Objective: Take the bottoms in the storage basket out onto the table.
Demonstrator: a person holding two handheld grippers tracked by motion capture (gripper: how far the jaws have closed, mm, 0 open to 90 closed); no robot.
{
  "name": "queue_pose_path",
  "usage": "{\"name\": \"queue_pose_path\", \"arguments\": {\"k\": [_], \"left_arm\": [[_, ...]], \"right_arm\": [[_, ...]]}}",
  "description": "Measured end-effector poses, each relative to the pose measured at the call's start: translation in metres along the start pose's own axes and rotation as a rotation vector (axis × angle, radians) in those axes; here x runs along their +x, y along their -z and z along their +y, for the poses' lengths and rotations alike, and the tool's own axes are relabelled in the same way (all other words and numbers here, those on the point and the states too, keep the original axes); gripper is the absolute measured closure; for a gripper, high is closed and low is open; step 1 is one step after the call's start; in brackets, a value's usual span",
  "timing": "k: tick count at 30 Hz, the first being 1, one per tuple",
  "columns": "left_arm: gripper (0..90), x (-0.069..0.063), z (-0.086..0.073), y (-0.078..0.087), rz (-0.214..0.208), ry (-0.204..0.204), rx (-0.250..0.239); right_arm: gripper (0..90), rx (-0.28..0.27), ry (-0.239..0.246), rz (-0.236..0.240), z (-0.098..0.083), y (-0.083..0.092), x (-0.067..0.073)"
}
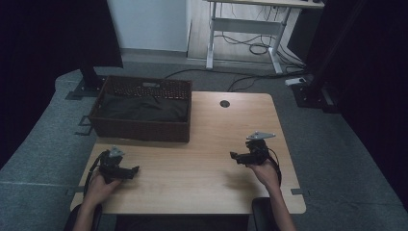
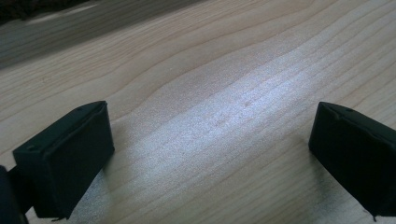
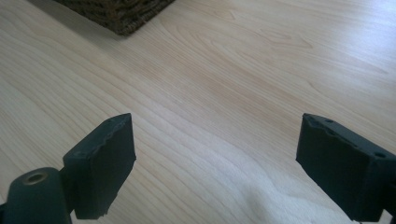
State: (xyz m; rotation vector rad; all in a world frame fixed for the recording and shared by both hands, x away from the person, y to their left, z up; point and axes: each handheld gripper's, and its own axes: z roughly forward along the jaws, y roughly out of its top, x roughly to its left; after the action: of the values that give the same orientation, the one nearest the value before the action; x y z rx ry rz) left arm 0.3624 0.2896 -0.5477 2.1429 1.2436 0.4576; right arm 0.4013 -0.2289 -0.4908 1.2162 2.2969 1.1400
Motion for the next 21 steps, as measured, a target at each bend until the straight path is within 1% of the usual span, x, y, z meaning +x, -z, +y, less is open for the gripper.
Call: {"name": "queue_pose_path", "arguments": {"k": [3,8,13,14,16,21], "left_arm": [[0.0,0.000,0.000,0.000,0.000,0.000,0.000],[0.0,0.000,0.000,0.000,0.000,0.000,0.000],[0.0,0.000,0.000,0.000,0.000,0.000,0.000],[0.0,0.000,0.000,0.000,0.000,0.000,0.000],[0.0,0.000,0.000,0.000,0.000,0.001,0.000],[0.0,0.000,0.000,0.000,0.000,-0.001,0.001]], "right_arm": [[11.9,-0.004,-0.003,0.016,0.005,-0.003,0.001],[12.0,0.000,0.002,0.025,0.011,-0.006,0.004],[12.1,-0.007,0.004,0.036,0.023,-0.014,0.005],[12.1,-0.007,0.004,0.036,0.023,-0.014,0.005],[12.1,-0.003,0.003,0.043,0.028,-0.020,0.007],[12.2,-0.005,0.026,0.054,0.037,-0.027,0.012]]}}
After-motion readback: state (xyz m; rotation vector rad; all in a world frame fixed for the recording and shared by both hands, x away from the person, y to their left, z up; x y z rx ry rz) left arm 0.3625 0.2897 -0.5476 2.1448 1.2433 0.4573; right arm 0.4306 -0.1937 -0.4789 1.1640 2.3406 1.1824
